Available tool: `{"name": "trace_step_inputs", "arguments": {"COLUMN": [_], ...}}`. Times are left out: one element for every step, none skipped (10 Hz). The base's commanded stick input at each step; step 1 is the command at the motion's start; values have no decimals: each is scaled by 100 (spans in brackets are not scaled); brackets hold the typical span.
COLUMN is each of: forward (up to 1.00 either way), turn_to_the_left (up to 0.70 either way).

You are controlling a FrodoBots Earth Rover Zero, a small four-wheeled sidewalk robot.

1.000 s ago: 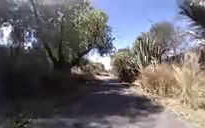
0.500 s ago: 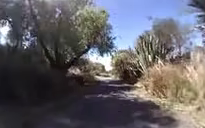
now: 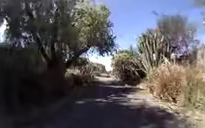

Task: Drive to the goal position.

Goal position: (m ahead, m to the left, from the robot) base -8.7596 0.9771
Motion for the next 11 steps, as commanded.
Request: {"name": "trace_step_inputs", "arguments": {"forward": [85, 85, 85, 85, 85, 85, 85, 85, 85, 85, 85], "turn_to_the_left": [0, 0, 0, 0, 0, 0, 0, 0, 0, 0, 0]}}
